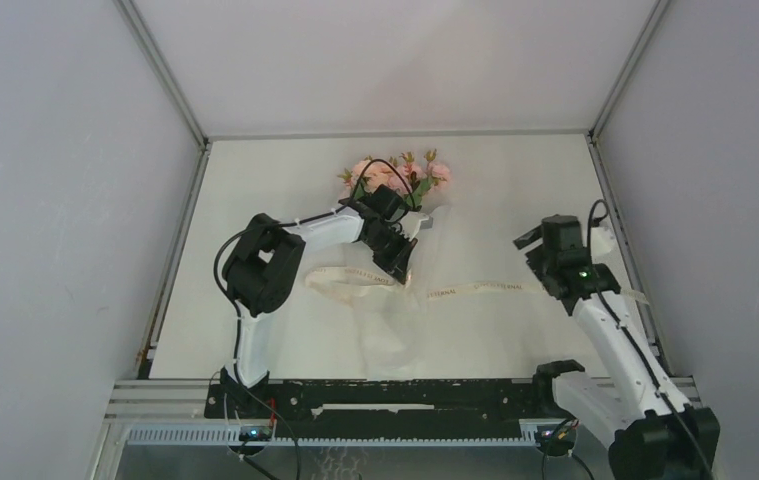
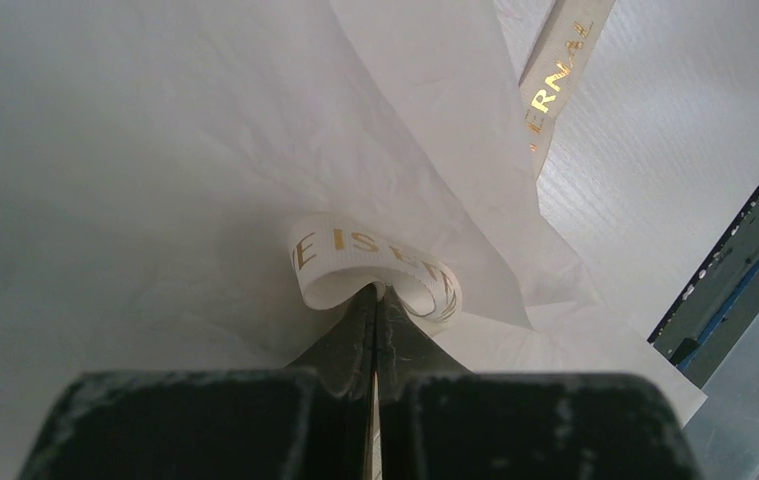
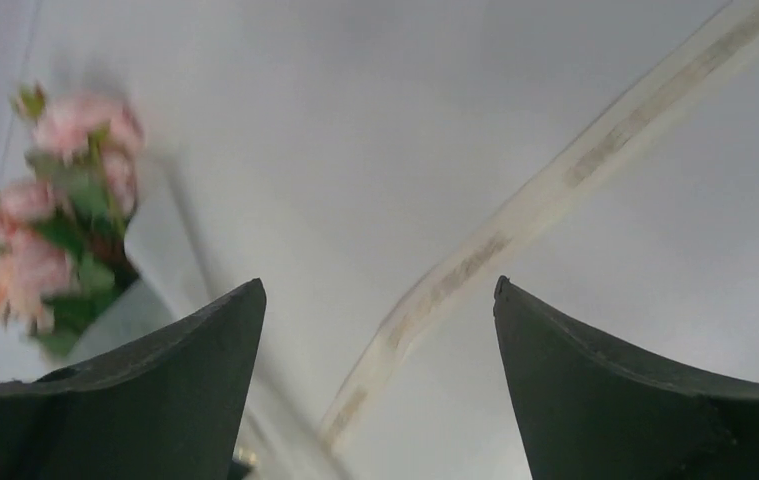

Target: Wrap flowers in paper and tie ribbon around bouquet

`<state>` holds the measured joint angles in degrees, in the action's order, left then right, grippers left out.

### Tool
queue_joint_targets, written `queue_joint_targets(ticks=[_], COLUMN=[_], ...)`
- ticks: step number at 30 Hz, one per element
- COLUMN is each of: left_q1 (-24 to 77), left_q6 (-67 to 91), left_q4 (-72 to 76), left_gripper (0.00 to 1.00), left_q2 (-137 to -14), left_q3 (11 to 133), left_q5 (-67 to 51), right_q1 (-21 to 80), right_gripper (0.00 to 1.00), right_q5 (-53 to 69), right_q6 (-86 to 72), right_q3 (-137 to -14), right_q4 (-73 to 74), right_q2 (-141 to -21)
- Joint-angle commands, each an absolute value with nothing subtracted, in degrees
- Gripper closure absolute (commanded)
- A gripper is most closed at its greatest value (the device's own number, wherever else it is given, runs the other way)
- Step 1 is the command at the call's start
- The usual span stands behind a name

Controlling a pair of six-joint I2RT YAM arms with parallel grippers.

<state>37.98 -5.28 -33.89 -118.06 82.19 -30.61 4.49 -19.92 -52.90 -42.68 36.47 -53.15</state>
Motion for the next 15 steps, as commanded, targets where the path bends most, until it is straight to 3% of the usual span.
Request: queue_joint_targets(ticks=[1, 5, 15], left_q1=[38.09, 38.06, 38.07], left_q6=[-4.56, -4.57, -4.49], left_q4=[-32.91, -32.95, -33.02], left_gripper=[1.00, 1.00, 1.00], left_q2=[-114.79, -114.78, -114.43], left_q3=[80.86, 81.20, 81.37], left_q5=[-31.72, -31.74, -31.42], right_q1=[15.36, 18.25, 16.92], right_gripper=[0.06, 0.09, 0.23], right_q5=[-16.49, -14.79, -9.59], right_q6=[-72.34, -77.03, -69.97], right_q3=[-41.21, -41.20, -49.32], right_q4=[38.72, 37.43, 37.15], right_q2=[-57.37, -65.04, -87.31])
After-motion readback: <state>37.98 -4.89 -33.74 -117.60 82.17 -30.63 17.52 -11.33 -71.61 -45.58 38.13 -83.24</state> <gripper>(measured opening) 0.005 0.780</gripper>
